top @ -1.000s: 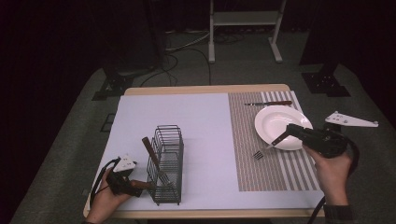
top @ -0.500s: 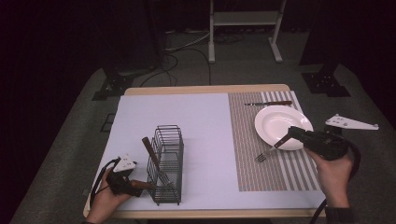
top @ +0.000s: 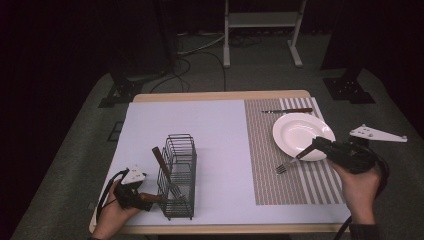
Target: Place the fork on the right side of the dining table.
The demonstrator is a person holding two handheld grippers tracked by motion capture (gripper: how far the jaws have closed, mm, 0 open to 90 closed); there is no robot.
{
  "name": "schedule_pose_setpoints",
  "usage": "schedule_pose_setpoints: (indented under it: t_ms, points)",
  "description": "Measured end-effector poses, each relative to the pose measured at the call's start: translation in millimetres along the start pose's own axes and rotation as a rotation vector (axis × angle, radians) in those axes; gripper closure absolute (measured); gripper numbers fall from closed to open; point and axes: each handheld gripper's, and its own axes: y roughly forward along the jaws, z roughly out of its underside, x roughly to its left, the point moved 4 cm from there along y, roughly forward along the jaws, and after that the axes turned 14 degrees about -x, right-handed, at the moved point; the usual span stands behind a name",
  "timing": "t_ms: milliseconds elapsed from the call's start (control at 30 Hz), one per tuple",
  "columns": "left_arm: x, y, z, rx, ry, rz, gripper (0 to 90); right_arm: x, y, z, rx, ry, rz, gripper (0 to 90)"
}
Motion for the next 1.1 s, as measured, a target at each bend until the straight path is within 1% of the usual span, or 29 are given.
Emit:
schedule_pose_setpoints:
  t_ms: [133,233,500,767,1100]
  points:
    - [0.0,0.0,0.0,0.000,0.000,0.000,0.0,-2.6,-1.8,1.7,0.008,-0.003,0.021,74.8]
    - [0.0,0.0,0.0,0.000,0.000,0.000,0.0,-4.8,-3.5,3.7,0.018,-0.007,0.048,73.5]
    - [0.0,0.0,0.0,0.000,0.000,0.000,0.0,-13.1,-7.4,9.6,0.034,-0.008,0.091,70.6]
    - [0.0,0.0,0.0,0.000,0.000,0.000,0.0,-22.8,-11.1,16.9,0.046,0.007,0.123,68.0]
    - [0.0,0.1,0.0,0.000,0.000,0.000,0.0,-34.3,-14.9,26.8,0.075,0.025,0.157,64.7]
